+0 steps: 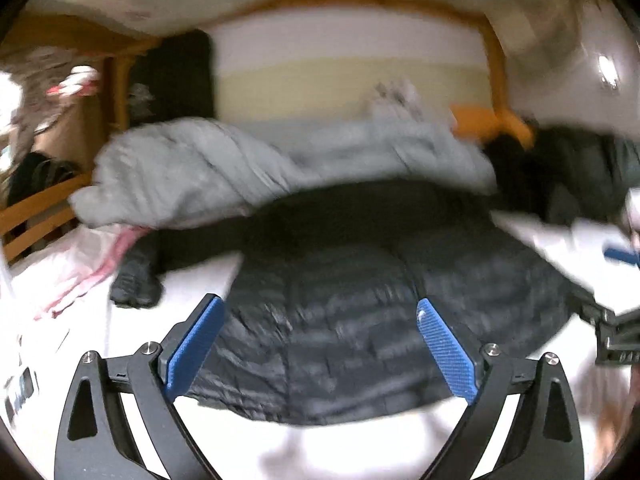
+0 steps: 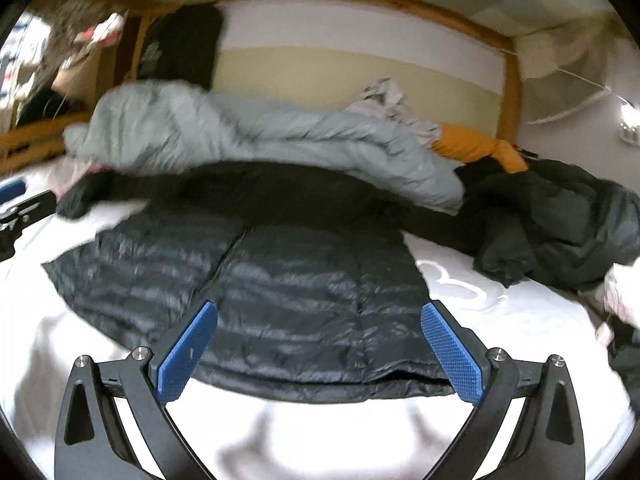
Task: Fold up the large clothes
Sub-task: 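Grasp the jacket hem with the left gripper while the right gripper grasps the hem beside it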
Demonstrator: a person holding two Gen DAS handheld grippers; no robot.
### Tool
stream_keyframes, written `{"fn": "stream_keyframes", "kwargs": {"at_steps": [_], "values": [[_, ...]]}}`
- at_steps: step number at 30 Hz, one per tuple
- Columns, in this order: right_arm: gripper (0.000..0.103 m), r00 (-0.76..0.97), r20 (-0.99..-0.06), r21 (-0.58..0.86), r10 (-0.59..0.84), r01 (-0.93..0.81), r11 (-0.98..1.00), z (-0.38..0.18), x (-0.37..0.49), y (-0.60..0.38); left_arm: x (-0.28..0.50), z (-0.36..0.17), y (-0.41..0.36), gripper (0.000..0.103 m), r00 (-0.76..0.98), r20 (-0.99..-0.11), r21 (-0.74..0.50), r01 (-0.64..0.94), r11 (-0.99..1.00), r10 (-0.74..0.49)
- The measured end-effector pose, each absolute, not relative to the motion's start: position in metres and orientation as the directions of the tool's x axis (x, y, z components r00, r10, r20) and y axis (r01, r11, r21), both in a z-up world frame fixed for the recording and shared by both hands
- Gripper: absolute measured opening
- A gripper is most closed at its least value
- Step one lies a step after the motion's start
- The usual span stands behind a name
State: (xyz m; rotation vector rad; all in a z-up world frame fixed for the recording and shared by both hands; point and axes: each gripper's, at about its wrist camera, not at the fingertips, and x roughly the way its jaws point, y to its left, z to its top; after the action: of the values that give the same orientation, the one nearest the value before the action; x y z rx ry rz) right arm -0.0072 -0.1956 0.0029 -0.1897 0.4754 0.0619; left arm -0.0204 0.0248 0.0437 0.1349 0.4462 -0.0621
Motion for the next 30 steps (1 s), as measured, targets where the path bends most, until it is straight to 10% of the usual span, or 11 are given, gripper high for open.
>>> {"fn": "stream_keyframes", "kwargs": {"at_steps": [12, 21, 23, 25, 27, 30], "values": [[0.092, 0.681, -0.728, -0.223, 0.074, -0.338, 0.914, -0.066, 0.021, -0.174, 0.011, -0.048, -0.021, 0.085, 0.649, -0.76, 0.313, 0.331, 0.891, 0.026], [0.087, 0.756, -0.62, -0.436, -0.209, -0.111, 0.893, -0.074, 0.048, -0.183, 0.038, -0.056, 0.002, 0.082, 0.705, -0.692, 0.393, 0.188, 0.9, 0.154], [0.063, 0.754, -0.617, -0.42, -0.226, -0.072, 0.905, -0.074, 0.055, -0.193, 0.048, -0.056, 0.016, 0.063, 0.698, -0.709, 0.308, 0.172, 0.936, 0.105], [0.045, 0.757, -0.607, -0.405, -0.244, -0.03, 0.914, -0.073, 0.058, -0.202, 0.052, -0.054, 0.021, 0.018, 0.711, -0.697, 0.29, 0.16, 0.944, 0.094], [0.019, 0.765, -0.593, -0.388, -0.251, 0.002, 0.922, -0.07, 0.056, -0.211, 0.048, -0.052, 0.019, 0.007, 0.726, -0.677, 0.328, 0.157, 0.932, 0.115], [0.01, 0.771, -0.605, -0.326, -0.201, -0.009, 0.945, -0.065, 0.047, -0.22, 0.032, -0.04, 0.019, 0.005, 0.731, -0.673, 0.33, 0.161, 0.93, 0.112]]}}
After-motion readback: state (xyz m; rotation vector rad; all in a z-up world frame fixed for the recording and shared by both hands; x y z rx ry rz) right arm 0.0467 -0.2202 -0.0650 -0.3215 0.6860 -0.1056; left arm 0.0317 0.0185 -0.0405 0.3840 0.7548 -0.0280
